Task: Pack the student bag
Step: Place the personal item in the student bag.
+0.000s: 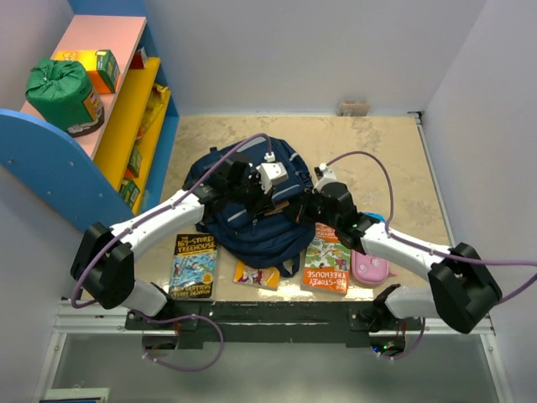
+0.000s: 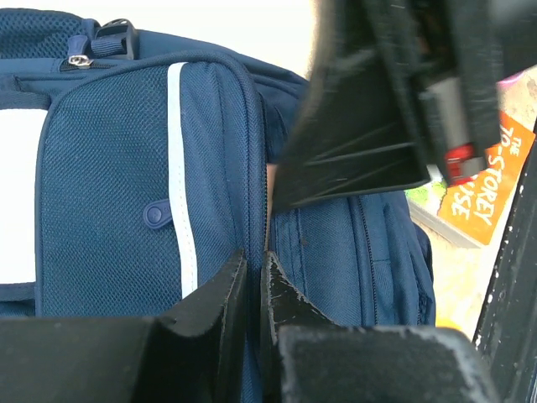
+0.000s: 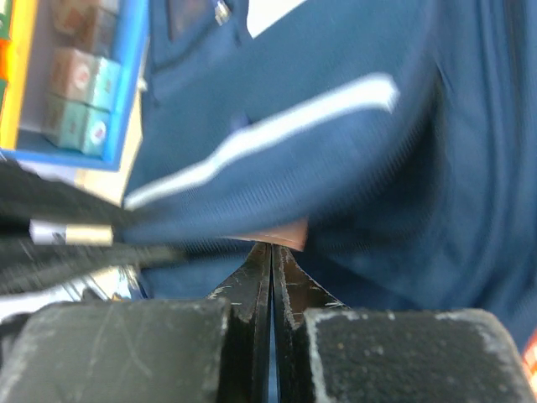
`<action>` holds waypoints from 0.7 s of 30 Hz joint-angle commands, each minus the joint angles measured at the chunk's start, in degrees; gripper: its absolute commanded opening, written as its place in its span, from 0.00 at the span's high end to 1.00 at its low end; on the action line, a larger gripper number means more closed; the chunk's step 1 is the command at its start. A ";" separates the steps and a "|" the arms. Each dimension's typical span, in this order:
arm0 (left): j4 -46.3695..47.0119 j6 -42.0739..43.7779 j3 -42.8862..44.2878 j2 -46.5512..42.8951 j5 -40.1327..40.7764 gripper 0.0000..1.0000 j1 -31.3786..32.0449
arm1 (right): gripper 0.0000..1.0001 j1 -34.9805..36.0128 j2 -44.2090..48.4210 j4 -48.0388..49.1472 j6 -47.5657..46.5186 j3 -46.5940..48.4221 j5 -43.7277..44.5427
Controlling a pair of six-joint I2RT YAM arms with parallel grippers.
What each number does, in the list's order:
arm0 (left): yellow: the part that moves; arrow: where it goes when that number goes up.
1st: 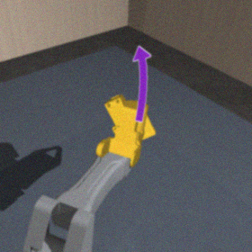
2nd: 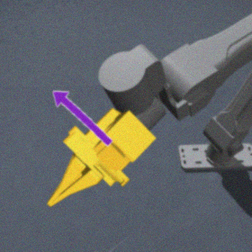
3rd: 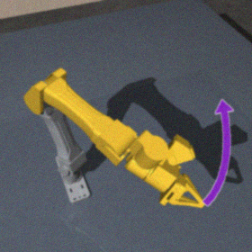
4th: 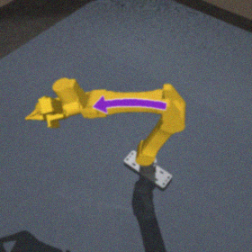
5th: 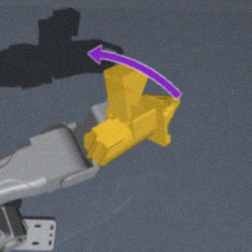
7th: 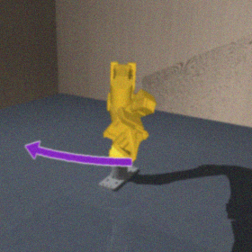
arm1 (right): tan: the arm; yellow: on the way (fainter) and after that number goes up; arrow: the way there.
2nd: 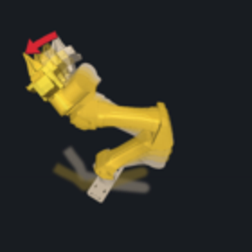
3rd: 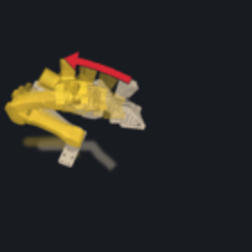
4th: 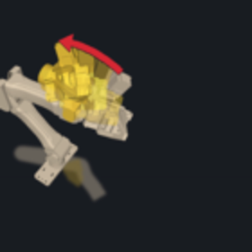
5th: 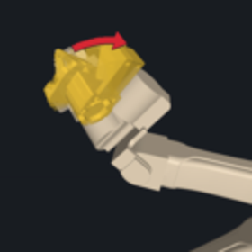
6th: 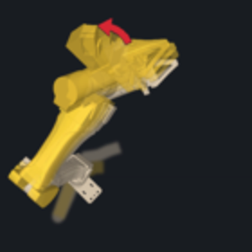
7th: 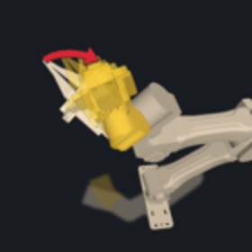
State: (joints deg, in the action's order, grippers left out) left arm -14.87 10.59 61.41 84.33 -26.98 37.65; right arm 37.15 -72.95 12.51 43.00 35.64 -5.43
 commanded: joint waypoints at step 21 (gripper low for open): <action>-10.96 3.47 14.17 0.22 -15.82 0.25 -3.19 | 0.40 4.87 18.80 -5.12 -2.57 1.80 15.63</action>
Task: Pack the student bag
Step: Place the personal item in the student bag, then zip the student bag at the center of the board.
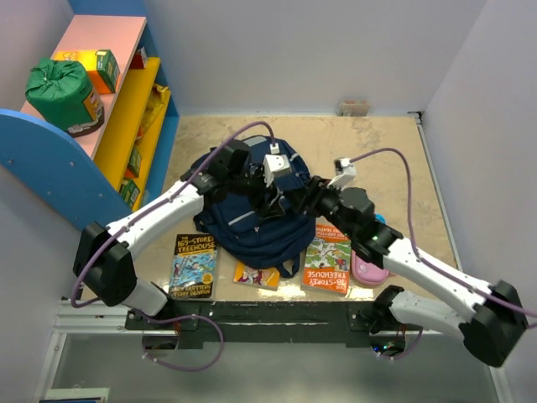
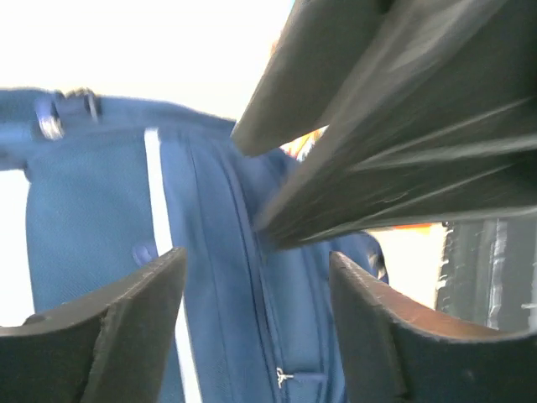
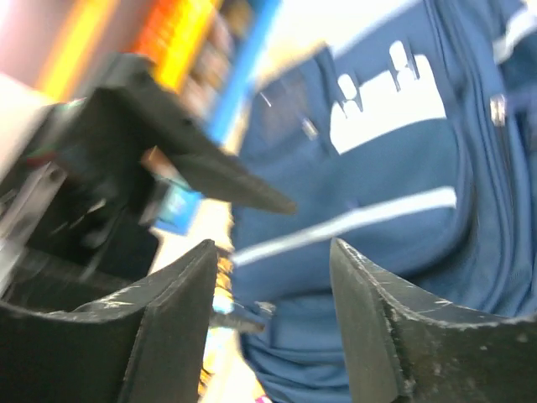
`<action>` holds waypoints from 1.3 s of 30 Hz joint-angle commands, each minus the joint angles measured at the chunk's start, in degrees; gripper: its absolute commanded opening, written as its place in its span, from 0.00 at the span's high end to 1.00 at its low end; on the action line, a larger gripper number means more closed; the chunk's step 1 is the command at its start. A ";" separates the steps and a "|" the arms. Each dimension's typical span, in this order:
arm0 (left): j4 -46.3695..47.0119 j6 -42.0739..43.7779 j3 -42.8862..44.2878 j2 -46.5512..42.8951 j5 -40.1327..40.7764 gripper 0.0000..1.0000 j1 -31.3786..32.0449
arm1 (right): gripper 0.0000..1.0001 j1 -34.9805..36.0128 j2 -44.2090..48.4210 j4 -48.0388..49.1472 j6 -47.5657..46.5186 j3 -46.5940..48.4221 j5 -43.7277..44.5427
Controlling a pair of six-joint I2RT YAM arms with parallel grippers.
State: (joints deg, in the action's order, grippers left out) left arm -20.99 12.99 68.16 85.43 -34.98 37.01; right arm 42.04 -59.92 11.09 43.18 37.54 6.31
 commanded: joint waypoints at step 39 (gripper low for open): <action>-9.51 25.59 -16.39 -16.26 -7.64 0.25 -18.82 | 0.86 29.76 -33.42 -29.99 -2.40 26.97 30.78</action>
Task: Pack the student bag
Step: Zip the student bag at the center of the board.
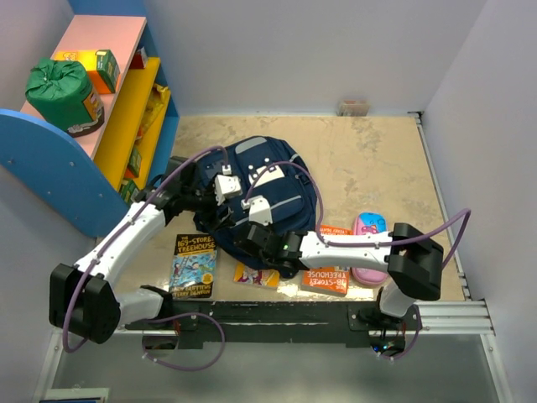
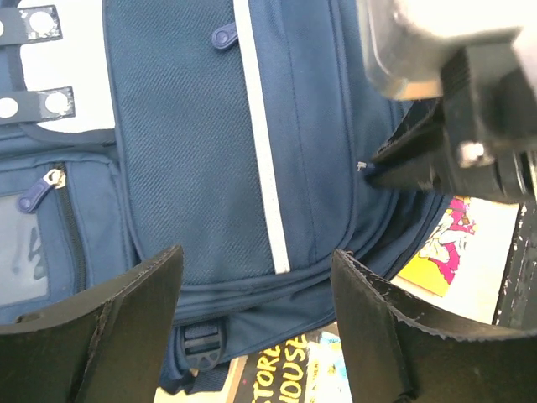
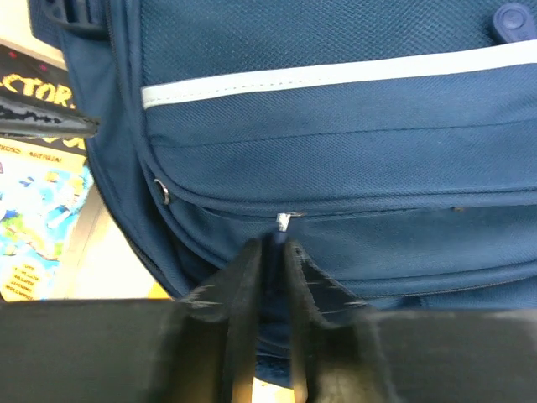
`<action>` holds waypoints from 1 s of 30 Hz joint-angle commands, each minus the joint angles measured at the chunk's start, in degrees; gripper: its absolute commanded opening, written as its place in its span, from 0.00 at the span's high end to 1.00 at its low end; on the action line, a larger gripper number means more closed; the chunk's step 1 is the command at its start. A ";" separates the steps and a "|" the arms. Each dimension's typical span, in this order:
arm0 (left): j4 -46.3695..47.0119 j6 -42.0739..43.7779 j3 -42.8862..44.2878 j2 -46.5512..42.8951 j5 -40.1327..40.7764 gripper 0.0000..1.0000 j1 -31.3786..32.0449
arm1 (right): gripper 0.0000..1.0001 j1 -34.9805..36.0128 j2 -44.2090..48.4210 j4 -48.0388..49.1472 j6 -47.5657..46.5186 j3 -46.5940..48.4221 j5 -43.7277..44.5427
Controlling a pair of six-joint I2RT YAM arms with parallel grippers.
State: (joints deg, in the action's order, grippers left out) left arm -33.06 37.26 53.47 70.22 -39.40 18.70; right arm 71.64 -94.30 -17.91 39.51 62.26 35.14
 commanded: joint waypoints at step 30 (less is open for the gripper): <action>13.37 1.15 -7.68 3.08 0.11 0.67 9.34 | 1.00 -7.38 13.44 8.60 0.57 -6.10 -7.45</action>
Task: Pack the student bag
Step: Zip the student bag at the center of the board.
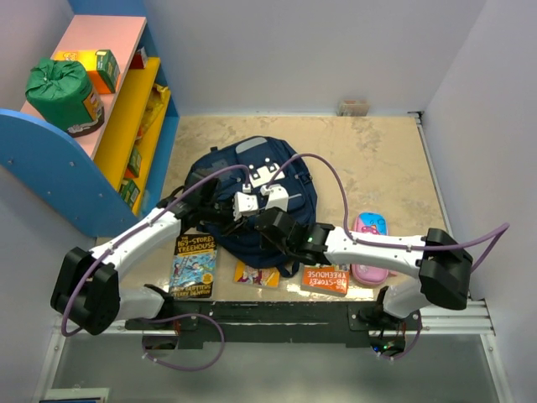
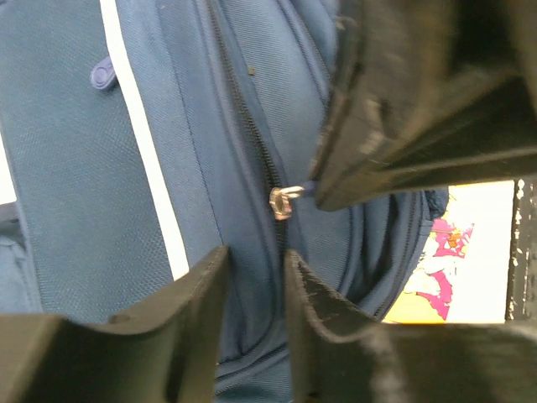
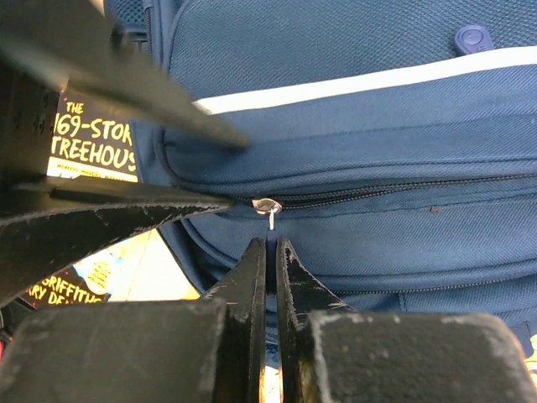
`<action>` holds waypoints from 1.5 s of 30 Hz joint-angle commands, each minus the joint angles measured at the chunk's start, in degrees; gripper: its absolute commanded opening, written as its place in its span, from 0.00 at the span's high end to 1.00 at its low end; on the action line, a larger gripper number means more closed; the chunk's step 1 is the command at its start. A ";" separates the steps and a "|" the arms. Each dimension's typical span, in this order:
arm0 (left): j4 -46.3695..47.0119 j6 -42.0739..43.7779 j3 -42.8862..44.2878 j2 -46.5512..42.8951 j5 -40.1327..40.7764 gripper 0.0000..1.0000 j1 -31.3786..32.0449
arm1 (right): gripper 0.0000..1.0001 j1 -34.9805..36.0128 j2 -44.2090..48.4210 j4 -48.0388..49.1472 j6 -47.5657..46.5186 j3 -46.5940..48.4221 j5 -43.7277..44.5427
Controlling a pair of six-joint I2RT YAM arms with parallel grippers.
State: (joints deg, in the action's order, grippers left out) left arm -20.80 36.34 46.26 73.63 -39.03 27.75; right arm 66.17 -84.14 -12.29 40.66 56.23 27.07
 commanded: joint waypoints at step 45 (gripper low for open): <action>-33.08 40.74 10.25 0.73 -7.39 1.00 0.11 | 1.00 -30.84 -1.82 2.80 -11.75 -0.06 8.35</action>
State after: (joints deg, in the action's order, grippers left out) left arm -39.75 69.21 54.78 74.85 -40.29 28.03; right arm 38.94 -84.77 -13.63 30.96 53.52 24.25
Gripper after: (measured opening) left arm 0.083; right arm 0.028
